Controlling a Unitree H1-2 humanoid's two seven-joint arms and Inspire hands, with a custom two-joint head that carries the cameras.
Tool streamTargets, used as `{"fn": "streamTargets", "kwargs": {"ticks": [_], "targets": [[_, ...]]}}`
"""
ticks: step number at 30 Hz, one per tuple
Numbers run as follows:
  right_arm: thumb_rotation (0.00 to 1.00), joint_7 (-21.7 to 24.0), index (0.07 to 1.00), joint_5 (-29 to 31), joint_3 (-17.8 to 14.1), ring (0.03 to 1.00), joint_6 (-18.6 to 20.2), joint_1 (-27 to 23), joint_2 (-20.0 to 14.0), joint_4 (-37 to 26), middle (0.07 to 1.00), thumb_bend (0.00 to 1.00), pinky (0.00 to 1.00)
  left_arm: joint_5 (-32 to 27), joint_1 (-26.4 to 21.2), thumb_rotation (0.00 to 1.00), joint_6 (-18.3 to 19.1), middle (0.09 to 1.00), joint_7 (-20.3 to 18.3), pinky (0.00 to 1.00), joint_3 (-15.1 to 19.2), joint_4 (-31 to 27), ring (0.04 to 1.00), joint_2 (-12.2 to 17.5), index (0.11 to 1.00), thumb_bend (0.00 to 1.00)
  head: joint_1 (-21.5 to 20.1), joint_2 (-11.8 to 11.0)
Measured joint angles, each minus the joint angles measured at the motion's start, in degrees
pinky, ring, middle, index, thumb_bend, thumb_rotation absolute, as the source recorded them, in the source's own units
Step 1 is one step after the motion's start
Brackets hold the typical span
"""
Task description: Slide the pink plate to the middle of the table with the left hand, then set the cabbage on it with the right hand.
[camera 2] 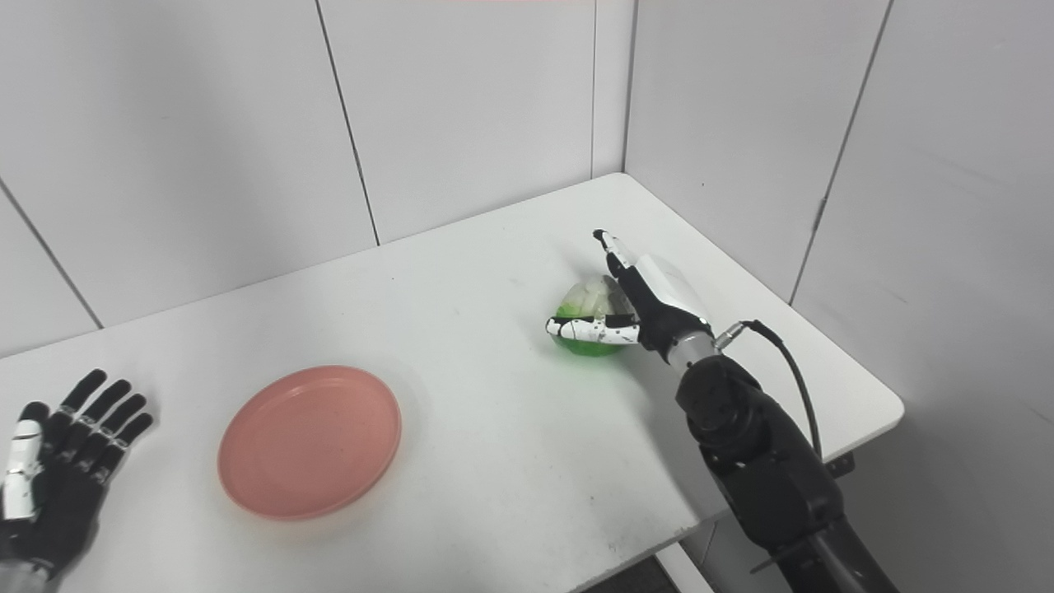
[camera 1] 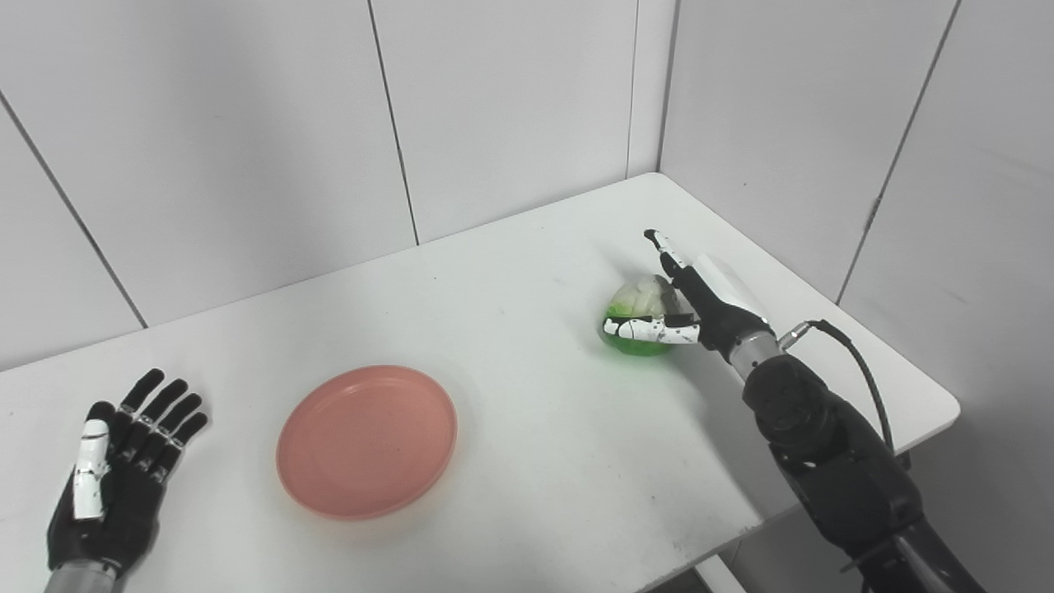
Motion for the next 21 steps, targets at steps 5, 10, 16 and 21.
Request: {"fn": "streamTargets", "kwargs": {"ticks": [5,10,16,21], "targets": [[0.60,-0.40,1.000,0.83,-0.92,1.000,0.00,0.04,-1.47,0.32,1.000,1.00,0.89,0.00,0.19,0.79,0.13,0.810,0.21,0.81,0.08,-0.37,0.805,0.03,0.803,0.58,-0.09,0.35],[0.64,-1.46,1.000,0.82,-1.54,1.000,-0.01,0.12,-2.14,0.37,1.000,1.00,0.87,-0.04,0.18,0.81,0.12,0.813,-0.14,0.81,0.15,-0.20,0.806,0.09,0.816,0.56,0.00,0.44],[0.58,-1.97,1.000,1.15,-1.22,1.000,-0.01,-0.06,-2.55,2.53,1.000,1.00,0.88,-0.45,-0.14,0.80,0.01,0.801,-1.00,0.80,0.26,0.96,0.794,0.67,0.803,0.57,0.26,0.88],[0.58,-1.70,1.000,2.41,-0.55,0.977,-0.01,-0.80,-2.44,5.51,1.000,1.00,0.84,-0.55,0.42,0.79,-0.45,0.806,-1.58,0.81,1.00,1.05,0.798,3.02,0.804,0.58,0.35,1.06]]}}
